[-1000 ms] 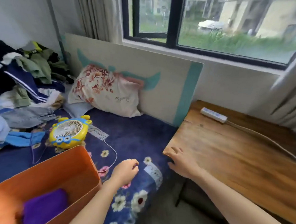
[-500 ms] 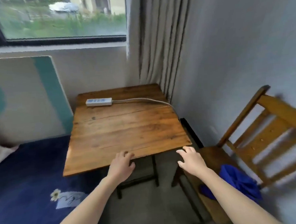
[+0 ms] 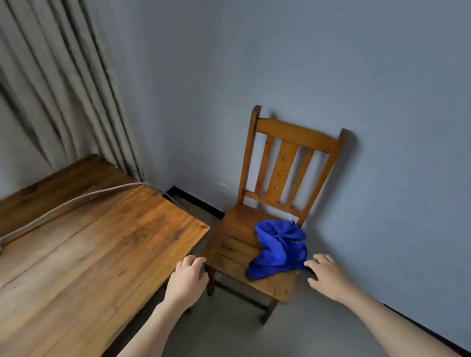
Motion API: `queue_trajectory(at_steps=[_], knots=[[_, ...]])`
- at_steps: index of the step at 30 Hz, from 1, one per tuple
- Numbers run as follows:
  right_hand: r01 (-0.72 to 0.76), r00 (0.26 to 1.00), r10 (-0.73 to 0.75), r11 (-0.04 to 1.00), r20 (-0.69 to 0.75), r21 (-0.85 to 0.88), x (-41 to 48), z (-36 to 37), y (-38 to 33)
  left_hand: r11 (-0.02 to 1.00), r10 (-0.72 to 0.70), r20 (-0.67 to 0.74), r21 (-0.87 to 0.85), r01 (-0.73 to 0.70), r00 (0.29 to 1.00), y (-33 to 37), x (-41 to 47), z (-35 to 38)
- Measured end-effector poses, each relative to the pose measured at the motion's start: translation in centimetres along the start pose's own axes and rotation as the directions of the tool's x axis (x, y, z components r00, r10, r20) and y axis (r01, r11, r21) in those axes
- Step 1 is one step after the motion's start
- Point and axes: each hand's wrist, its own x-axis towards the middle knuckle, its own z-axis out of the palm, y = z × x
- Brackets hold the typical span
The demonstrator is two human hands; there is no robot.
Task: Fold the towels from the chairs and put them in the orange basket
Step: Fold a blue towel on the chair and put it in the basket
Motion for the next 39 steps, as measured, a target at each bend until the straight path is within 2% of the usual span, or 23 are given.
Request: queue_trajectory(at_steps=[5, 10, 18, 24, 34, 39], knots=[[-0.126, 0.992, 0.127, 0.992, -0.013, 0.030, -2.1, 0.0, 4.3, 0.997, 0.070, 0.069, -0.013, -0.070, 0.995, 3.2, 1.5, 2.7], [-0.126, 0.992, 0.127, 0.991, -0.020, 0.041, -1.2, -0.5, 8.4, 0.995, 0.101, 0.039, -0.010, -0.101, 0.994, 7.5, 3.9, 3.9], [0.035, 0.998, -0.031, 0.997, -0.049, 0.066, 3.8, -1.3, 15.7, 0.996, -0.068, 0.020, -0.059, 0.069, 0.998, 14.5, 6.3, 9.1], [0.138, 0.990, -0.139, 0.987, 0.014, 0.077, 7.2, -1.4, 19.7, 0.973, -0.188, 0.047, -0.130, 0.193, 0.981, 19.5, 5.5, 13.5], [0.227, 0.954, -0.246, 0.966, 0.171, 0.124, 12.1, 2.2, 17.4, 0.924, -0.374, 0.080, -0.055, 0.379, 0.924, 16.8, 6.4, 14.0], [0.209, 0.951, -0.232, 0.970, 0.203, 0.127, 15.5, 2.6, 16.4, 0.908, -0.402, 0.172, -0.050, 0.416, 0.899, 16.3, 10.1, 15.1]])
